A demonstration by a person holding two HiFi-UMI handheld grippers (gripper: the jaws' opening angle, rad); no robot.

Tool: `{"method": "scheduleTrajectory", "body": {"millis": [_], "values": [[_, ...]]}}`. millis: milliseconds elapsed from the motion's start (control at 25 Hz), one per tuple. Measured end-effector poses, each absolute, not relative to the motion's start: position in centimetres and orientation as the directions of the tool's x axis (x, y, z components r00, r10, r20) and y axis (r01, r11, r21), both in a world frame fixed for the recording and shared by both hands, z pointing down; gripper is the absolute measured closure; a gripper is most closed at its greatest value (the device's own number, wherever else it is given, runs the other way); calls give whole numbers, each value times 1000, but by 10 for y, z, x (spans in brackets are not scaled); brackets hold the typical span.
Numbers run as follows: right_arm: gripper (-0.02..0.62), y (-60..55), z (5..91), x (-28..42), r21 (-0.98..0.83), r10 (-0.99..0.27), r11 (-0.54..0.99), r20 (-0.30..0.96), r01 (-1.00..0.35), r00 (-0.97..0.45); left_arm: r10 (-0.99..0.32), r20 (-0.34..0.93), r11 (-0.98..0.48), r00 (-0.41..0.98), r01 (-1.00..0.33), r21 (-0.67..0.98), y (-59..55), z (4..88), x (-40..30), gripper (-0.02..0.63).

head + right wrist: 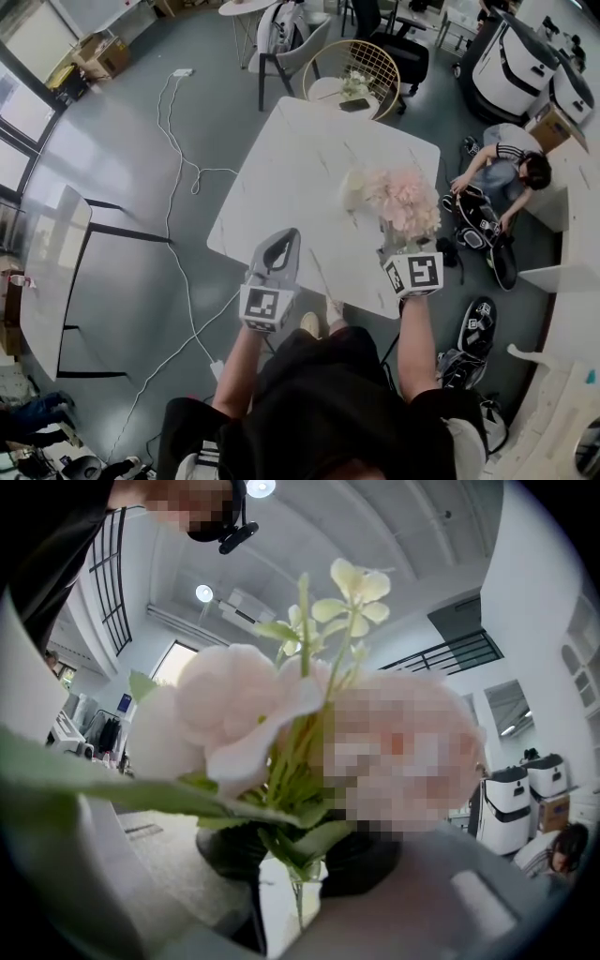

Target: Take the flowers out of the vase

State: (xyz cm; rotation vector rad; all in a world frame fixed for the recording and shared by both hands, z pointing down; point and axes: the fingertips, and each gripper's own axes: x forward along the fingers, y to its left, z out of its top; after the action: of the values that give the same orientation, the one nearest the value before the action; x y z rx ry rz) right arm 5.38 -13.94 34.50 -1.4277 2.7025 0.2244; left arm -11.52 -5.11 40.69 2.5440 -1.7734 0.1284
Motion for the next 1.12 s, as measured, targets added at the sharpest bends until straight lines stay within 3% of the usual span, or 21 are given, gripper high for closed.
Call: {"method": "scheduleTrajectory", "body": {"millis": [1120], "values": [[472,-46,402,106,15,-908,419,-13,-908,-419,-854,71,-518,515,-854,-34,-16,404,-69,598]]}}
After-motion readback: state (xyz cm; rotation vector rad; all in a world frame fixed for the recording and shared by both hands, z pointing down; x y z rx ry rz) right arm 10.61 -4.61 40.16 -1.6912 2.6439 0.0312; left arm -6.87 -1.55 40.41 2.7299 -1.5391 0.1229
